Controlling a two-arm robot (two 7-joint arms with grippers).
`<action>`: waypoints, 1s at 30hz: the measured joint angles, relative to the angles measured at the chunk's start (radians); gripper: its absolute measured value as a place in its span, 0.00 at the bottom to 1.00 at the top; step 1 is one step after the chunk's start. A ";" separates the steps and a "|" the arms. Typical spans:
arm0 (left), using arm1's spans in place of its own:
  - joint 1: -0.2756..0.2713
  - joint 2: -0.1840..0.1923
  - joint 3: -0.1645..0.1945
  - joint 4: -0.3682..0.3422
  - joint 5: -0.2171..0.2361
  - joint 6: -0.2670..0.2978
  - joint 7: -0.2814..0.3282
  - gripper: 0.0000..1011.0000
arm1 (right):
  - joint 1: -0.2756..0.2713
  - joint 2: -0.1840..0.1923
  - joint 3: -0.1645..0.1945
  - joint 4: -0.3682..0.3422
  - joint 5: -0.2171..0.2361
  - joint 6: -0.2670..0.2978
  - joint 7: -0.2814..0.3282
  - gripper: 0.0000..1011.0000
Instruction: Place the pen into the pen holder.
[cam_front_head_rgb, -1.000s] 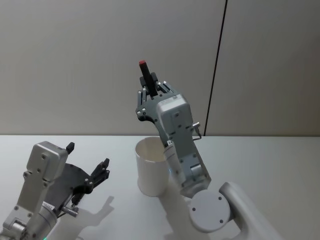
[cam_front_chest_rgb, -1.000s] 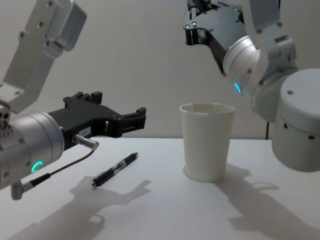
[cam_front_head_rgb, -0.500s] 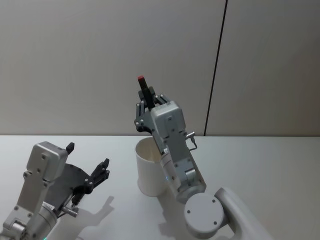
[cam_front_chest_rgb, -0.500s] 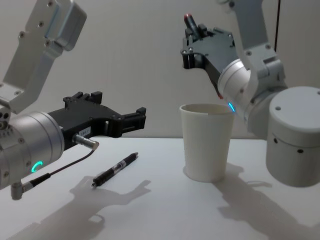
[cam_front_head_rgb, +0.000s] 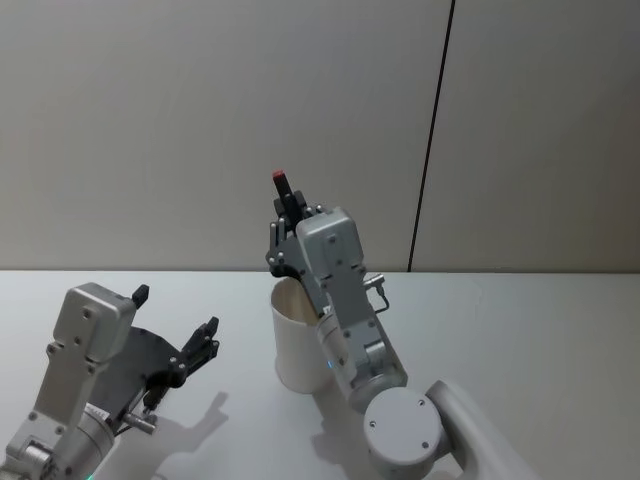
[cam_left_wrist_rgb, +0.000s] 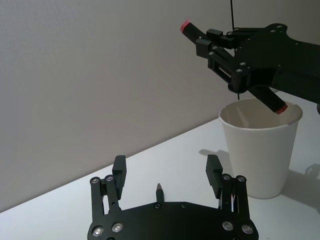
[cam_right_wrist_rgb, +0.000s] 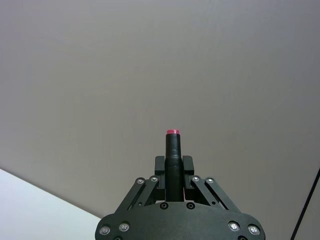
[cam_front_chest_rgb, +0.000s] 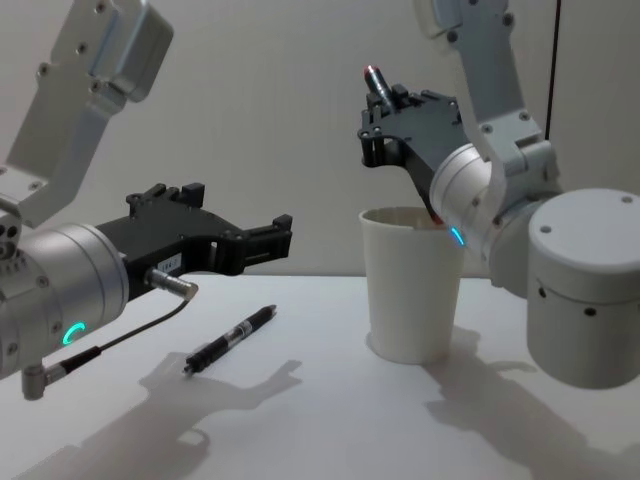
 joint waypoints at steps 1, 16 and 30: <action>0.000 0.000 0.000 0.000 0.000 0.000 0.000 0.99 | 0.000 -0.001 0.001 0.001 0.000 0.002 0.001 0.19; 0.000 0.000 0.000 0.000 0.000 0.000 0.000 0.99 | 0.003 -0.013 0.007 0.015 0.004 0.024 0.020 0.24; 0.000 0.000 0.000 0.000 0.000 0.000 0.000 0.99 | 0.004 -0.017 0.009 0.018 0.005 0.030 0.025 0.66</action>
